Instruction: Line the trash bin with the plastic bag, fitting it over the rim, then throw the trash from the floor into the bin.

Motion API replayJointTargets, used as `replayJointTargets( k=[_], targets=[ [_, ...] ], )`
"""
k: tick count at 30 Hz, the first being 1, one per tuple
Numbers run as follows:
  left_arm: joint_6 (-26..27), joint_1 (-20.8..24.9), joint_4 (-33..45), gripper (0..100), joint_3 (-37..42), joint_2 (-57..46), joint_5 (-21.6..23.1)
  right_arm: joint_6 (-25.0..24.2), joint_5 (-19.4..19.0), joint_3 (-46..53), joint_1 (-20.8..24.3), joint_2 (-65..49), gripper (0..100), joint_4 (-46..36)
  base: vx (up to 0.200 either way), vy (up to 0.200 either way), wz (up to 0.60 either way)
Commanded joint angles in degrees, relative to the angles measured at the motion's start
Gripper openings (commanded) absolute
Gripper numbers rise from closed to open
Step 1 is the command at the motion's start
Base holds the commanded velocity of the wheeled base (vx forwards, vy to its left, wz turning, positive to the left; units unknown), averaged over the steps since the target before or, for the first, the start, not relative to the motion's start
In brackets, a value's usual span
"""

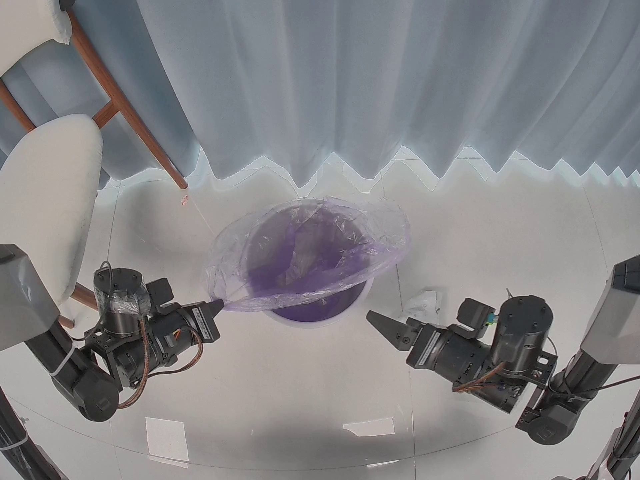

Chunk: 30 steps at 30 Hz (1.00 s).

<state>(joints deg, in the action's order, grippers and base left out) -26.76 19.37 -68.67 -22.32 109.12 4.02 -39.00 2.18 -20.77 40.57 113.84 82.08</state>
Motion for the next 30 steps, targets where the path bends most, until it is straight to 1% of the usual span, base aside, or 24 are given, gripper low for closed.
replayJointTargets(
  k=[1, 2, 3, 4, 7, 14, 18, 24, 25, 30],
  targets=[
    [1.27, 0.58, -6.39, 0, 2.90, 6.02, -0.24, -1.78, -0.07, -8.06, -0.40, 4.82, 100, -5.88, 0.000, 0.000, 0.00],
    [1.18, 0.58, -6.92, 0, 2.99, 6.19, -0.24, -1.96, -0.16, -8.32, -0.49, 4.99, 100, -6.23, 0.000, 0.000, 0.00],
    [1.09, 0.49, -9.90, 0, 3.16, 7.34, -0.33, -3.54, -0.60, -11.40, -0.76, 6.13, 100, -7.90, 0.000, 0.000, 0.00],
    [1.01, 0.58, -11.22, 0, 3.25, 7.78, -0.60, -4.42, -0.69, -13.42, -0.93, 7.10, 100, -9.04, 0.000, 0.000, 0.00],
    [1.01, 1.20, -13.51, 0, 3.95, 8.57, -0.86, -5.74, -0.69, -18.25, -2.16, 9.30, 100, -11.94, 0.000, 0.000, 0.00],
    [0.83, 1.90, -14.39, 0, 4.83, 7.34, -0.77, -5.74, -0.69, -24.93, -5.50, 9.12, 100, -17.48, 0.000, 0.000, 0.00],
    [0.65, 1.90, -14.30, 0, 4.92, 5.67, -0.77, -5.83, -0.60, -26.51, -7.00, 8.95, 100, -17.83, 0.000, 0.000, 0.00],
    [0.65, 1.99, -14.30, 0, 5.01, 4.88, -0.77, -5.74, -0.51, -27.74, -7.61, 8.24, 100, -18.27, 0.000, 0.000, 0.00],
    [0.65, 2.07, -14.30, 0, 5.01, 4.88, -0.68, -5.74, -0.51, -27.83, -7.70, 8.24, 0, -18.27, 0.000, 0.000, 0.00],
    [0.74, 2.25, -14.39, 0, 5.18, 4.79, -0.68, -5.74, -0.60, -28.01, -7.61, 8.77, 0, -18.18, 0.000, 0.000, 0.00]
  ],
)
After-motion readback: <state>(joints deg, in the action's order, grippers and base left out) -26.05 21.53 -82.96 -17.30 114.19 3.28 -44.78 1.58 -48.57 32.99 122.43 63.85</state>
